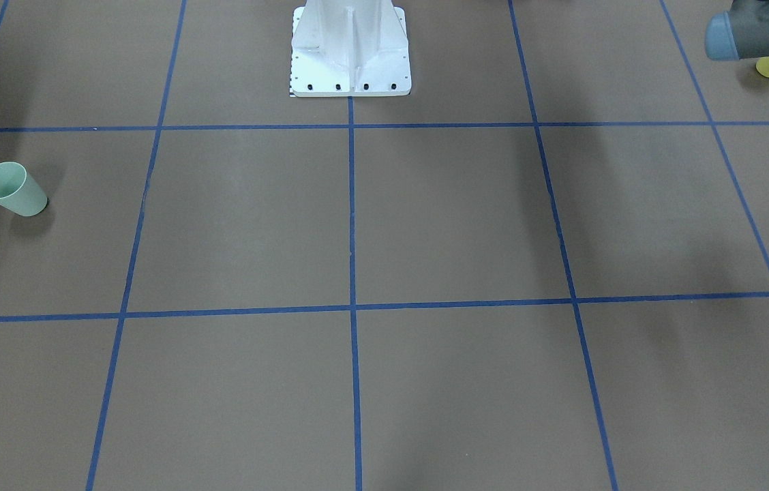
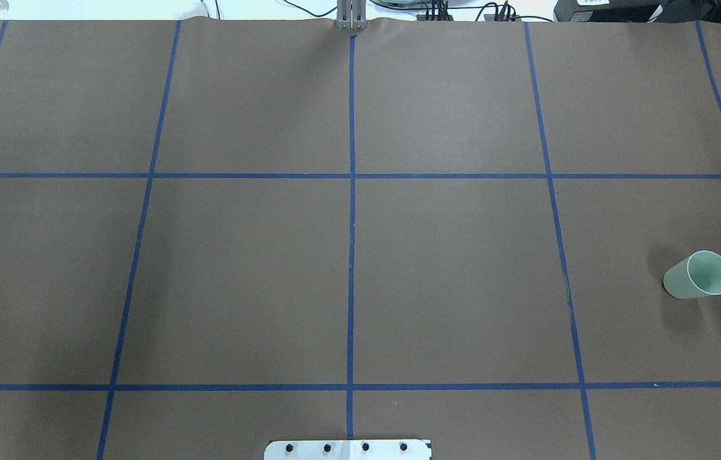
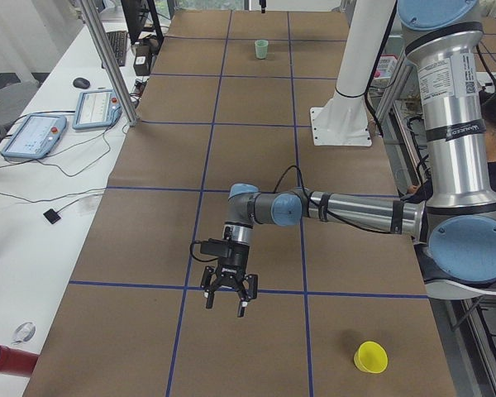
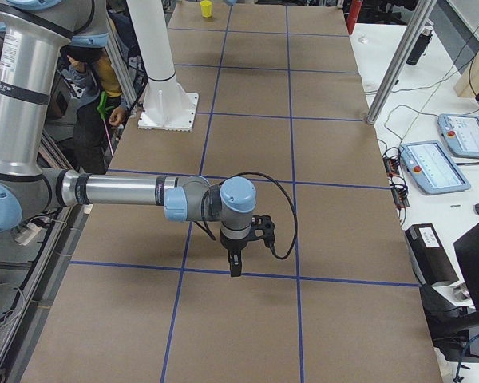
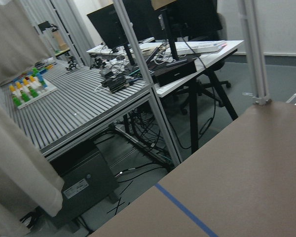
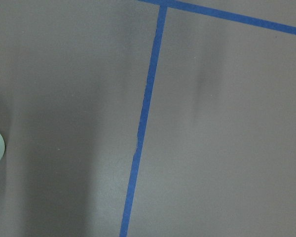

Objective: Transfer and stack yellow cup on green cup

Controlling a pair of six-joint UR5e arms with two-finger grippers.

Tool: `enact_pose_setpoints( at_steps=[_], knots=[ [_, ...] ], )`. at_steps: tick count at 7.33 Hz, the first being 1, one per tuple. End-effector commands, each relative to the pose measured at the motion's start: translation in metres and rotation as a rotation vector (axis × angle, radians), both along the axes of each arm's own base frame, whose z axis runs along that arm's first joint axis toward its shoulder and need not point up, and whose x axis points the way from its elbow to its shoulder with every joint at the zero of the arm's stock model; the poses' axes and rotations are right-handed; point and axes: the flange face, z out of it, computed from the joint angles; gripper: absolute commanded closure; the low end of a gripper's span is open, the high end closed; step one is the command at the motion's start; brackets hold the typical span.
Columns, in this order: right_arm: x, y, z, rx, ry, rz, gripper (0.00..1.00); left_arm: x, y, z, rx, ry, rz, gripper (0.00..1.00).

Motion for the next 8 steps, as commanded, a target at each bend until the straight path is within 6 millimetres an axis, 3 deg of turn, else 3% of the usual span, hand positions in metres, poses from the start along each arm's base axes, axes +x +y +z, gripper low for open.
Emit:
enact_pose_setpoints(
  at_steps=[1, 2, 5, 8],
  knots=[
    [-0.001, -0.001, -0.001, 0.002, 0.0, -0.002, 0.0, 0.005, 0.03, 0.02, -0.152, -0.107, -0.14, 0.0],
    [-0.001, -0.001, -0.001, 0.002, 0.0, -0.002, 0.0, 0.004, 0.045, 0.031, -0.237, -0.158, -0.198, 0.0],
    [-0.003, -0.004, -0.003, 0.01, -0.001, -0.007, 0.0, 0.018, 0.082, 0.097, -0.387, -0.28, -0.432, 0.0],
    [-0.003, -0.004, -0.004, 0.012, -0.001, -0.007, 0.0, 0.056, 0.113, 0.118, -0.466, -0.375, -0.66, 0.0]
  ],
)
